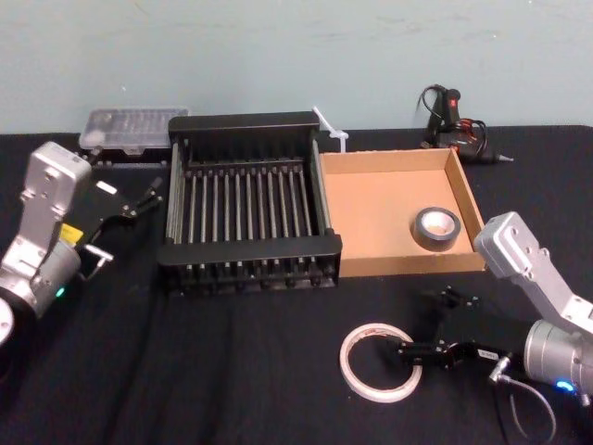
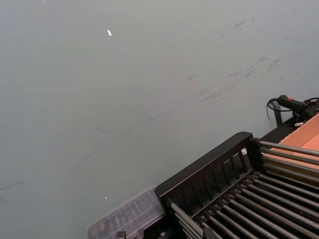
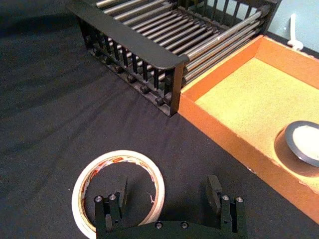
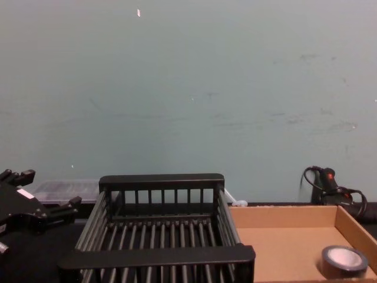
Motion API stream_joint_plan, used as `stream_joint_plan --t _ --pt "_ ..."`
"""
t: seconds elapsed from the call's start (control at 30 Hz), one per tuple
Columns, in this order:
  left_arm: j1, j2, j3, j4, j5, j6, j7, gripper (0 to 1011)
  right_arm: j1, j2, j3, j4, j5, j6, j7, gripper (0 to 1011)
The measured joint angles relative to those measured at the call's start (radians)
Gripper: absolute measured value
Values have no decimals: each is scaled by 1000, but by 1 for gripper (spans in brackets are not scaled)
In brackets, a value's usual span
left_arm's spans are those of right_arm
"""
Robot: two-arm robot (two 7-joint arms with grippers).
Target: Pick up the white tape and place it into the black box , Pick up the silver tape and place it into the brown box.
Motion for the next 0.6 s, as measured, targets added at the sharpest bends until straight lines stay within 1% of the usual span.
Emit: stream_joint_plan --t 0.3,0.6 --pt "0 0 0 0 0 0 0 1001 21 -5 -31 30 -17 -1 1 1002" --pt "0 0 0 0 0 0 0 1001 32 -10 -42 47 -23 3 2 1002"
